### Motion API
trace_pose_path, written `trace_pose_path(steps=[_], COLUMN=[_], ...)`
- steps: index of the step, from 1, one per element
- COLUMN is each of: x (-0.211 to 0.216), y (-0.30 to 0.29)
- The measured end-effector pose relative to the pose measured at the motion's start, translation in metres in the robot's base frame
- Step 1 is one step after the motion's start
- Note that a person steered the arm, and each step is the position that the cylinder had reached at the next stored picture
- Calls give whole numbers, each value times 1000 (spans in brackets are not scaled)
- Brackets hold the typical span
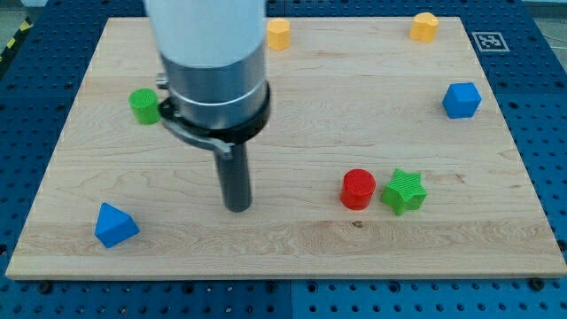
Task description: Place the blue triangle diagonally top left to the red circle
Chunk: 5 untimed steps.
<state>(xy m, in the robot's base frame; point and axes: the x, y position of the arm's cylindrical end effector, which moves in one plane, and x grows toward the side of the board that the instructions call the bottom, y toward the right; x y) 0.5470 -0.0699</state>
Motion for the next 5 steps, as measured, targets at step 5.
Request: trace_pose_path(steps=[5], x=[71], y=[-121])
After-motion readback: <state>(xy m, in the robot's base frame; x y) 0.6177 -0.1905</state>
